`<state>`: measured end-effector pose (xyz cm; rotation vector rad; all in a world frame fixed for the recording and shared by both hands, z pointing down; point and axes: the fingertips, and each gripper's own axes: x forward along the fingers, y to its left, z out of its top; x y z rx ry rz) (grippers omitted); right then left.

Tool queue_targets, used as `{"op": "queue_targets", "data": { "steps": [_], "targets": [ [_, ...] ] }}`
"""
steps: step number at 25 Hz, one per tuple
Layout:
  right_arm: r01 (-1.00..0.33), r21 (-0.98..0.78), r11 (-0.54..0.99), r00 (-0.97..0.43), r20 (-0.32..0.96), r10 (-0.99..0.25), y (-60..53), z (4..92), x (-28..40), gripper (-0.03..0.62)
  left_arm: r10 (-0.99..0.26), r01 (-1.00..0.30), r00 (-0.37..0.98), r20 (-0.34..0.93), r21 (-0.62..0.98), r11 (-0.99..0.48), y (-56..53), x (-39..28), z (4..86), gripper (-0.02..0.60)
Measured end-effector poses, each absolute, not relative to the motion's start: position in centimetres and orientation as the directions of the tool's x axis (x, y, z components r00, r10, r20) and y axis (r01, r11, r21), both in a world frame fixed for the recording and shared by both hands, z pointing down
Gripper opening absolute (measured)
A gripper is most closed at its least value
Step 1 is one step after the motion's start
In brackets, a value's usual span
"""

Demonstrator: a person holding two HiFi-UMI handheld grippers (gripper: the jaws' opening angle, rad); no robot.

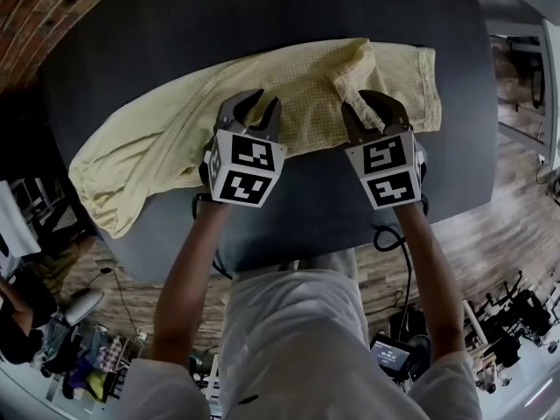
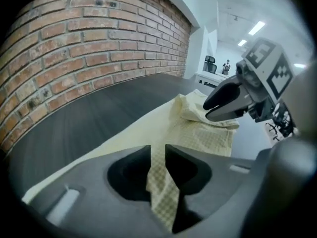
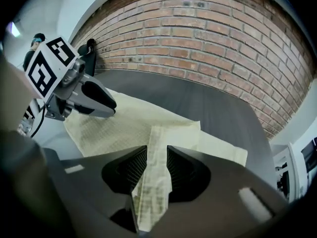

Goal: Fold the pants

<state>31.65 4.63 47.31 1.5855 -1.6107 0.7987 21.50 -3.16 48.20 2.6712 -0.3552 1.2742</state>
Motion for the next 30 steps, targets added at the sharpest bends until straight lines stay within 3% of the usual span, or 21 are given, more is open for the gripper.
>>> {"op": "queue_targets", "data": {
  "steps": [5,7,12,30],
  "targets": [
    [-0.998,0.061,0.02,0.042,0.862,-0.505,5.1,49.2,31.4,0.133,-0.162,-0.351,0.624,0.764,0.089,-0.932,-2.7,21.2,50.4,0.02],
    [-0.995,0.085,0.049,0.05,0.871,-0.49,5.2,49.9,31.2,0.129,-0.182,-0.375,0.637,0.749,0.094,-0.922,-2.8,21.0,50.5,0.018],
    [-0.995,0.092,0.045,0.056,0.855,-0.515,5.3,49.6,31.1,0.044,-0.172,-0.382,0.645,0.744,0.12,-0.916,-2.9,21.0,50.5,0.018],
    [-0.974,0.185,-0.129,0.226,0.78,-0.584,8.8,44.7,40.9,0.032,-0.169,-0.409,0.642,0.748,0.148,-0.9,-3.1,20.8,50.6,0.017]
  ]
}}
